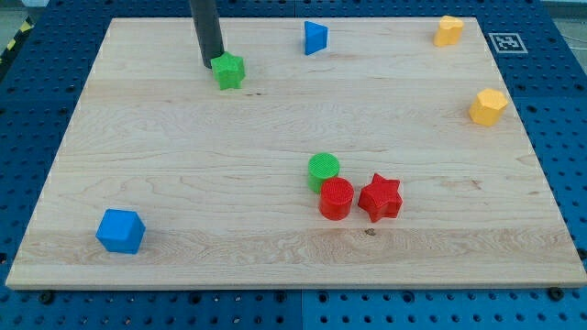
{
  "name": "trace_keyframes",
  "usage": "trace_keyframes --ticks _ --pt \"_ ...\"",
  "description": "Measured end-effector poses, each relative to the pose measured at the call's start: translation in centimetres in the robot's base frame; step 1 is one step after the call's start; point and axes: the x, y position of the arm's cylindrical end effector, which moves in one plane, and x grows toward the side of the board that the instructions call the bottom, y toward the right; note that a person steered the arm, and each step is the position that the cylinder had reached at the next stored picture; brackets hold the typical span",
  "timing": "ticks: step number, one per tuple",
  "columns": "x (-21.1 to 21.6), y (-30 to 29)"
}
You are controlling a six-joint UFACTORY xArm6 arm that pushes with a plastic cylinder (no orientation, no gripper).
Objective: Move the green star towards the green circle
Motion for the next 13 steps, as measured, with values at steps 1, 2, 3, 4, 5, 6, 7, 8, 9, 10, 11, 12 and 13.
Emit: trace_keyframes --ticks 1,2,3,4,5,6,7,8,9,10,11,12,13 --pt "0.3 2.0" --pt "0.4 2.5" --pt "1.3 3.5" --pt "1.7 4.2" --pt "1.7 4.7" --pt "2.3 5.6" --pt "2.3 5.6" --pt "2.3 5.6" --pt "2.3 6.3" --pt "2.3 6.8" --pt "2.4 5.6" --pt "2.4 2.3" --pt "2.9 2.3"
